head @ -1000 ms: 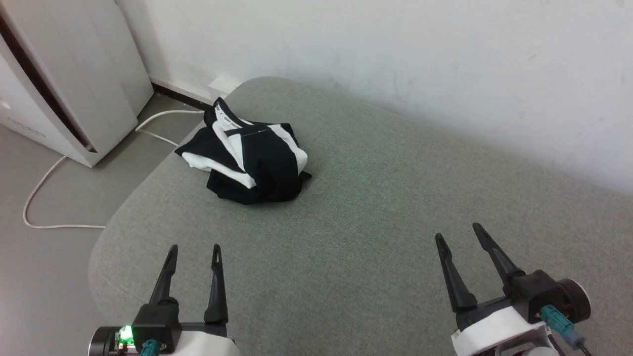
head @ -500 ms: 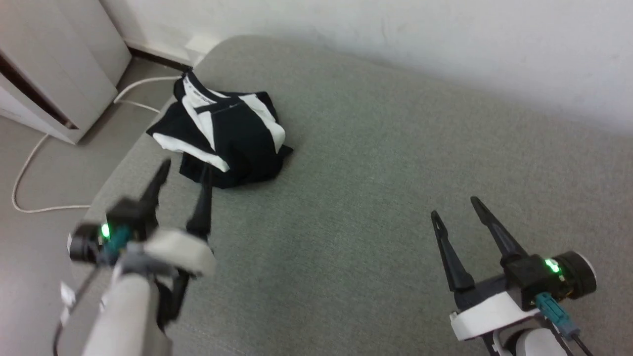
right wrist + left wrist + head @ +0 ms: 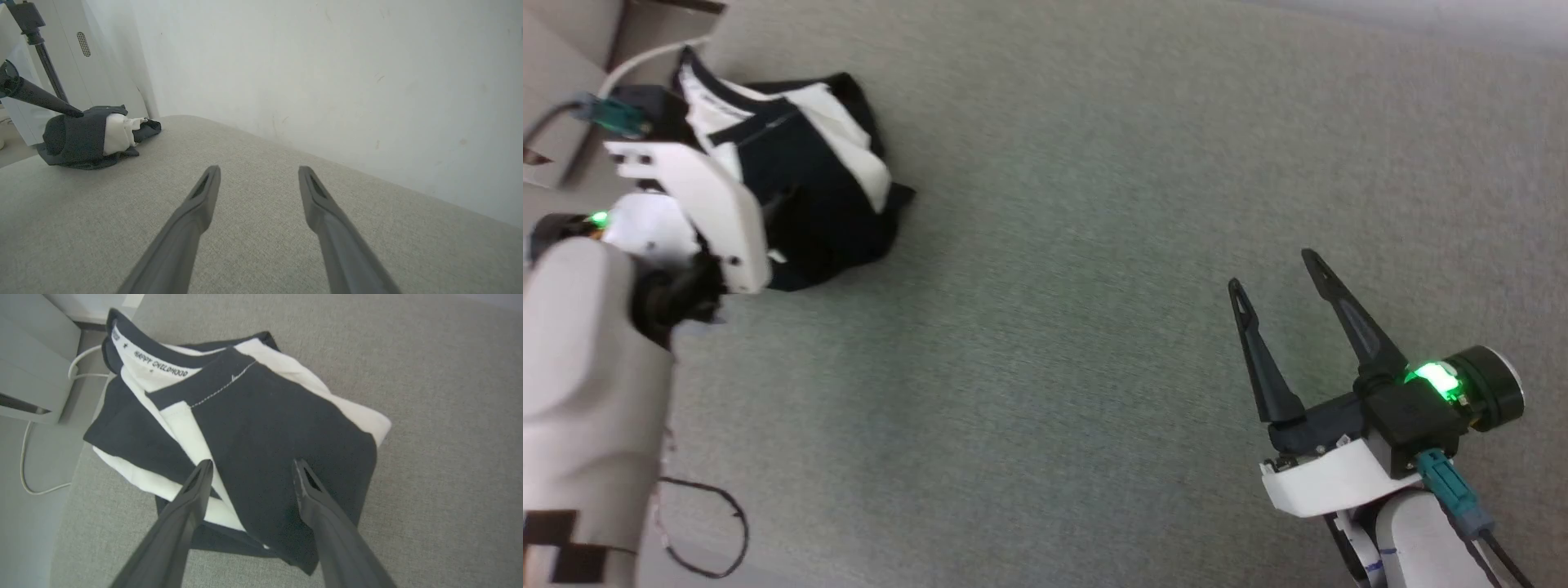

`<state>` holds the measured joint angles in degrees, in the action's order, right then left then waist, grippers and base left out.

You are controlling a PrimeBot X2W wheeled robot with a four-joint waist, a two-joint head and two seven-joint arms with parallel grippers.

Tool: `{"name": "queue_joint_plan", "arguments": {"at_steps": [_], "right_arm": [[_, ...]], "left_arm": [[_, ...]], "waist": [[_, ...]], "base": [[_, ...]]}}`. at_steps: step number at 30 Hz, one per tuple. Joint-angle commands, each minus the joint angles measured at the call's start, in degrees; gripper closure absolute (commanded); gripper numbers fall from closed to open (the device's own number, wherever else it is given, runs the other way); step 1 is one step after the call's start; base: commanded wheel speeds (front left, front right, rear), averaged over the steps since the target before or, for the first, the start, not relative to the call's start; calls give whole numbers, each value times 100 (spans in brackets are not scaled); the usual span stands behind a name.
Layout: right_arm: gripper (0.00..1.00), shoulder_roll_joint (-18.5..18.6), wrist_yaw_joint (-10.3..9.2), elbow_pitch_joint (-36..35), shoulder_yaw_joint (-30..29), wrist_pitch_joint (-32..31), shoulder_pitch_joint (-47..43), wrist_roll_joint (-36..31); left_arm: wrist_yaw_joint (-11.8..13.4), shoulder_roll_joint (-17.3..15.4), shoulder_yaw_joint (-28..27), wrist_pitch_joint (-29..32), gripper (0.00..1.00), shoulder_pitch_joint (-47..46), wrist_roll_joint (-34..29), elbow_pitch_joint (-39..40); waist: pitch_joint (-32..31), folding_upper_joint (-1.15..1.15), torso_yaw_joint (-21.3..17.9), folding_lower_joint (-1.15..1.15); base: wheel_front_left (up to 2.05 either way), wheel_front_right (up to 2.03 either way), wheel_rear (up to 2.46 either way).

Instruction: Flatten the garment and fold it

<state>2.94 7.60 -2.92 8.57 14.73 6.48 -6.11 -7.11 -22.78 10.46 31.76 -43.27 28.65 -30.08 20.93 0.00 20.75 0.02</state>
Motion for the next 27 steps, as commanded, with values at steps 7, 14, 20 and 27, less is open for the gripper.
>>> {"name": "queue_joint_plan", "arguments": {"at_steps": [7, 14, 20, 27], "right_arm": [[0, 0, -11, -27, 30, 27, 167, 2], [0, -2, -11, 47, 17, 27, 155, 30], [0, -4, -11, 181, 48, 27, 140, 84], [0, -5, -11, 354, 24, 27, 7, 304]], "left_arm": [[-36, -463, 147, 1110, 0, -203, 804, -798], [-37, -539, 170, 1249, 100, -35, 1386, -1091], [-37, -725, 135, 663, 100, -146, 1563, -1025], [-37, -1058, 37, -818, 100, -439, 1611, -507]], "waist": [[689, 0, -657, -2], [652, 0, -703, -2], [244, 0, -688, -2], [-560, 0, -801, -2]], "base": [[0, 0, 0], [0, 0, 0], [0, 0, 0], [0, 0, 0]]}}
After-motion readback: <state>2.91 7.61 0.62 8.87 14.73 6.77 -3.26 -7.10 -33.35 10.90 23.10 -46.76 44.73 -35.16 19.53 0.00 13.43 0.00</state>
